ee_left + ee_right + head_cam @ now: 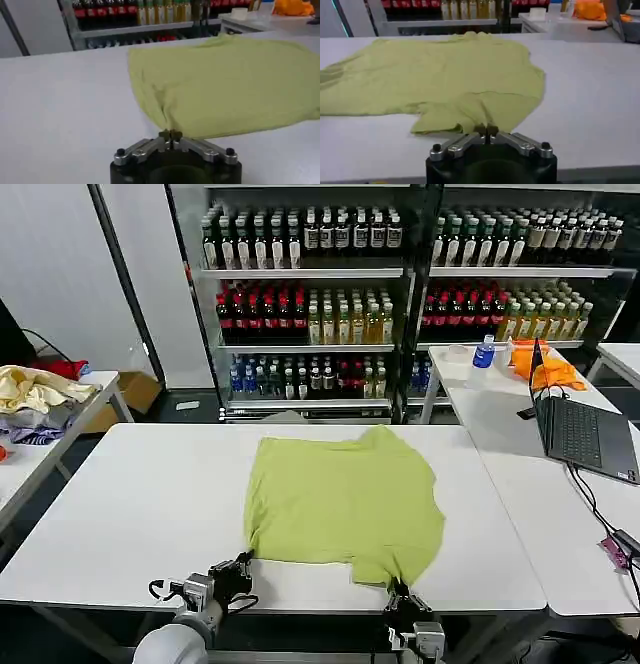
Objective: Fold and organize the clothes.
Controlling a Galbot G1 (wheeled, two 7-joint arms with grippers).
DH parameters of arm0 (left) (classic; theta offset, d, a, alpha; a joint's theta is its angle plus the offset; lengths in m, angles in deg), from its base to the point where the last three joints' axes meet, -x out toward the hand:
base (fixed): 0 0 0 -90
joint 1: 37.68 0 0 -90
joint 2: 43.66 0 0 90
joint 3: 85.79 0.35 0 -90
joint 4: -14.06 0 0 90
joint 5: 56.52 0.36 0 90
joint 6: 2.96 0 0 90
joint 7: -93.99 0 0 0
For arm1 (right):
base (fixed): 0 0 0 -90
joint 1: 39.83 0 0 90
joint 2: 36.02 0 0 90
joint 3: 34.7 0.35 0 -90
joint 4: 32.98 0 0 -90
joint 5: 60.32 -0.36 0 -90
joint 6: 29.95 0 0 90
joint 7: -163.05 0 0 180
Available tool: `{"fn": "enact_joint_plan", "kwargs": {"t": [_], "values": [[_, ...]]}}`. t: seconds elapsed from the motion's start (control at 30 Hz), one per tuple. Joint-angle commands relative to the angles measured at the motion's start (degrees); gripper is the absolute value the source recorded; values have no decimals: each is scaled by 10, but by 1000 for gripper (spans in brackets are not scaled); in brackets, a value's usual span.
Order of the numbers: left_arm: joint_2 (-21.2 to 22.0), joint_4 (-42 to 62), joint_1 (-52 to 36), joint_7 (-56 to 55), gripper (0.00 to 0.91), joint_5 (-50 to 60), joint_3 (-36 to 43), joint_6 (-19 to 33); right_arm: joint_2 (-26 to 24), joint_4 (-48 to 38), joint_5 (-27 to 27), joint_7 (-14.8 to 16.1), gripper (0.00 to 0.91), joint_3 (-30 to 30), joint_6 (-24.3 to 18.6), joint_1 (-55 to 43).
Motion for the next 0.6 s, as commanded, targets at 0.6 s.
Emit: {"fn": "enact_joint_plan", "kwargs": {"t": [0.6], "values": [[-40, -163, 98, 3, 20, -15, -87, -1, -74, 160, 30, 35, 0, 86, -15, 15]]}}
